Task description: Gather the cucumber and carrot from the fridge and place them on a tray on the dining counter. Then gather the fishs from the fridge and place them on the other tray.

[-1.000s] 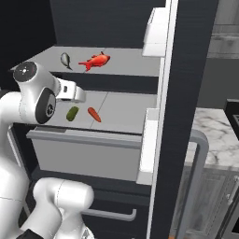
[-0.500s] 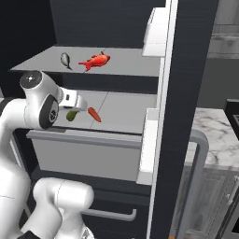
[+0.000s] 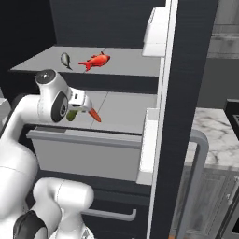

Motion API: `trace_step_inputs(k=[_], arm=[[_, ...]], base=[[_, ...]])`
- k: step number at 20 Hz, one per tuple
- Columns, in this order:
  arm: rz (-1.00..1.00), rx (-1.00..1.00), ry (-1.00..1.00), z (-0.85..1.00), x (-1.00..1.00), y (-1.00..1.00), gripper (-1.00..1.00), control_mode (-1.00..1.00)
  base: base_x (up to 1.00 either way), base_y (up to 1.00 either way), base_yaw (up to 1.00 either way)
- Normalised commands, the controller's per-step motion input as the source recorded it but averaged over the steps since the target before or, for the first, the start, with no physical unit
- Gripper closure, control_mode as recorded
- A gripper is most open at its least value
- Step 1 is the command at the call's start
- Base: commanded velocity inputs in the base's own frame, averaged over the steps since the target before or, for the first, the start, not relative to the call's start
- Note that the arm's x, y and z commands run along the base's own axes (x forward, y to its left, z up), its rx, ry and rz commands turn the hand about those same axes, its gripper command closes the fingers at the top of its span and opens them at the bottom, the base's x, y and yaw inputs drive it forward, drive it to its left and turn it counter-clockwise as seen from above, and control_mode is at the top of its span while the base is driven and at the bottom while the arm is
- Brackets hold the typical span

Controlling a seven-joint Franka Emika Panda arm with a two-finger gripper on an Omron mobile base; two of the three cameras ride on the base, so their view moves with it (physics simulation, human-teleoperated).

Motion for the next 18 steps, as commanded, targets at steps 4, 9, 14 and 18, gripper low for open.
trace_step_inputs(k=[4,9,14,18], arm=[[0.0,0.0,0.15,-0.2,0.38,-0.04,-1.0,-1.0],[0.0,0.0,0.16,-0.33,0.29,-0.13,-1.0,-1.0],[0.0,0.0,0.09,-0.35,0.2,-0.11,-1.0,-1.0],[0.0,0.0,0.0,-0.22,0.12,0.0,-1.0,-1.0]], base=[[0.0,0.0,0.0],[0.0,0.0,0.0],[0.0,0.0,0.0],[0.0,0.0,0.0]])
